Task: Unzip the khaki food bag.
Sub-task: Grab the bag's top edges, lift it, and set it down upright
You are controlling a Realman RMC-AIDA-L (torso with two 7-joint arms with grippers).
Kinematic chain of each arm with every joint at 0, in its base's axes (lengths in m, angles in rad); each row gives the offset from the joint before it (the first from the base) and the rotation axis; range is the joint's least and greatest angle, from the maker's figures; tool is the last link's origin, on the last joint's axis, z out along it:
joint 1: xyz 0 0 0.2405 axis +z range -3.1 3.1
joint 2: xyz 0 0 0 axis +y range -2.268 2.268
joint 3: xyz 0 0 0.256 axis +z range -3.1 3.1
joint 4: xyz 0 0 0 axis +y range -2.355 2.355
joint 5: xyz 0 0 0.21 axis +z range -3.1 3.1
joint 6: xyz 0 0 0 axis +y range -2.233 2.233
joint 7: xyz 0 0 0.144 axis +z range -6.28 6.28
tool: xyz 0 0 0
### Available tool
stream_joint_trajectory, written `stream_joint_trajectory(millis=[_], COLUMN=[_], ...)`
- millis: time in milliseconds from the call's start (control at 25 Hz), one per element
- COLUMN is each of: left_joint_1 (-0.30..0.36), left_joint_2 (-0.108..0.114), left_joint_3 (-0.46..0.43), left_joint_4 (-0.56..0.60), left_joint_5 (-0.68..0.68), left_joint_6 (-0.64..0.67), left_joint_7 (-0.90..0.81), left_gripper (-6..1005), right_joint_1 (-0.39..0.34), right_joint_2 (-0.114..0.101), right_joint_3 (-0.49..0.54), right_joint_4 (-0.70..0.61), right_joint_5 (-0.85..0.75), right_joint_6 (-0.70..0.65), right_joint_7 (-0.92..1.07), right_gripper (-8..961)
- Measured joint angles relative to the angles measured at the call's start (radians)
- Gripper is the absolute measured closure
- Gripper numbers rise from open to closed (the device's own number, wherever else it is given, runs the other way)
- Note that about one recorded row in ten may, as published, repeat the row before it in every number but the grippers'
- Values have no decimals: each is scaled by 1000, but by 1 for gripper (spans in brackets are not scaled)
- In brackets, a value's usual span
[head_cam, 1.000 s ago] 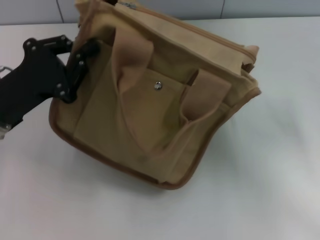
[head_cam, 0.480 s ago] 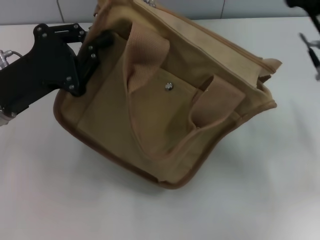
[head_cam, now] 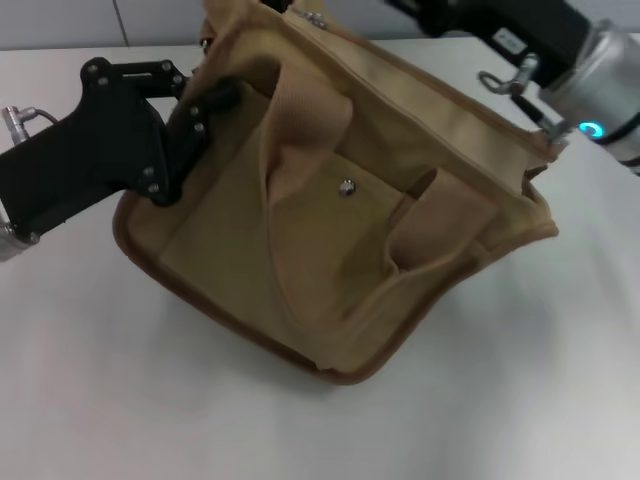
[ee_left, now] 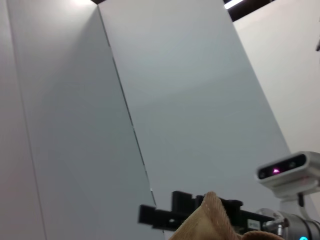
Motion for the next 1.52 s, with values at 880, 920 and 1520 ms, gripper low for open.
stream_joint_trajectory(millis=[880,920,1520], left_joint_1=[16,16,20], left_joint_2=[-4,-4,-3], left_joint_3=[39,39,67], left_joint_4=[-3,-3,-3], left_joint_5=[0,0,-1], left_joint_6=[51,51,51], left_joint_7=[68,68,87], left_gripper=[921,922,922], right_joint_1=[-307,-307,-279], right_joint_2=[-2,-2,2], right_joint_3=[-359,-359,-383], right_joint_4=[-311,-311,-184], right_joint_5=[16,16,327], right_joint_6=[76,76,-59], right_joint_7=[219,219,48], right_gripper=[132,132,132])
